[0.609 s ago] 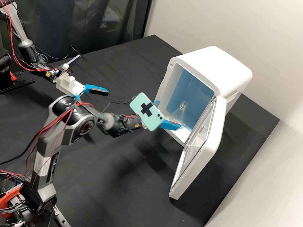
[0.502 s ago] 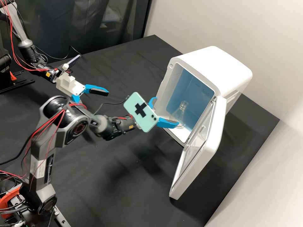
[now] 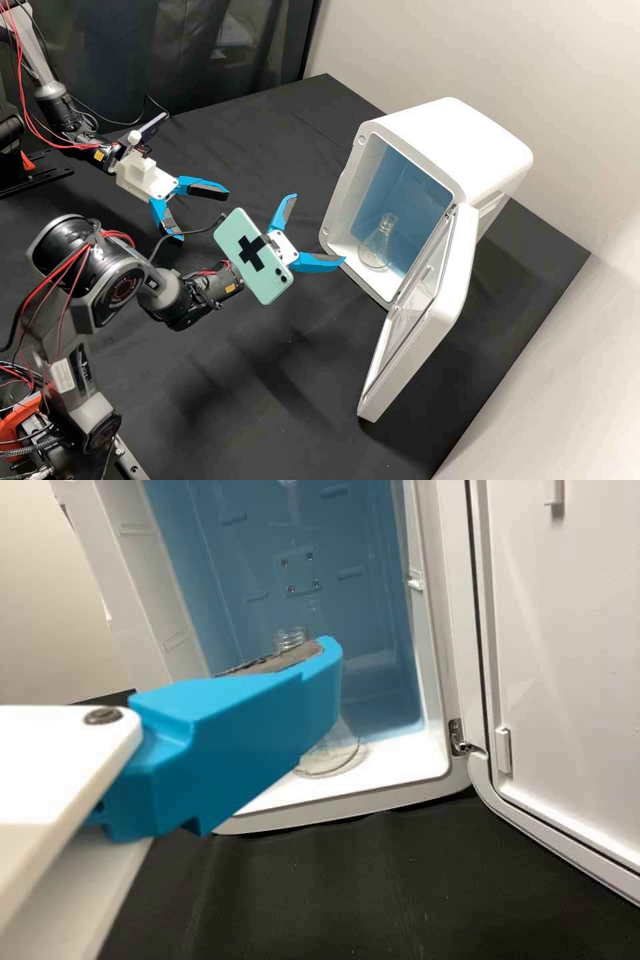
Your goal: Place the flask in the incubator
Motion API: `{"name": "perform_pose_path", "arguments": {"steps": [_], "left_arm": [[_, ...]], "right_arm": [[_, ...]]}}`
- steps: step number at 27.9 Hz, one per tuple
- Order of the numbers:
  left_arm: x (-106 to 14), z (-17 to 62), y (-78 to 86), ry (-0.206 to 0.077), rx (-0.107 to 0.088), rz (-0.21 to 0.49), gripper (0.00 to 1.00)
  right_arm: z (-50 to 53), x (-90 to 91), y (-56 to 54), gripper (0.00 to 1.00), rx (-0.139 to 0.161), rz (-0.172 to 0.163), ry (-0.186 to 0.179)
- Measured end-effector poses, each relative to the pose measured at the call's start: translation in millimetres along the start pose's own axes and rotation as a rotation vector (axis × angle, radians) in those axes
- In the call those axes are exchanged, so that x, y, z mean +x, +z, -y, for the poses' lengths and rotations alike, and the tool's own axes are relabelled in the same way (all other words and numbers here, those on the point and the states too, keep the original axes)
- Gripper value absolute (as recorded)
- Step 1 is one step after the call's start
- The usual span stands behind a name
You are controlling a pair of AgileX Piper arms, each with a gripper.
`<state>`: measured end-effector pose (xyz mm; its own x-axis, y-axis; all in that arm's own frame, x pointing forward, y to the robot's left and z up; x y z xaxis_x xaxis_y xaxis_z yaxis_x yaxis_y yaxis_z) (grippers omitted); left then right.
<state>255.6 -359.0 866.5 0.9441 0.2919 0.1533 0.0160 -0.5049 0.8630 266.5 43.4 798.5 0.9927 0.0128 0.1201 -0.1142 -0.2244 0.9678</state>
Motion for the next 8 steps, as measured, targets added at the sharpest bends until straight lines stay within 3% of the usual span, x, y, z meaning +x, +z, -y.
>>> {"name": "perform_pose_path", "arguments": {"steps": [3, 8], "left_arm": [[-0.7, 2.0, 2.1, 0.008, 0.003, -0.004, 1.0], [-6.3, 0.7, 2.9, 0.069, -0.012, 0.012, 1.0]], "right_arm": [[-0.2, -1.2, 0.3, 1.0, -0.001, 0.001, -0.001], [-0.4, -1.2, 0.0, 1.0, -0.001, -0.002, 0.002]]}}
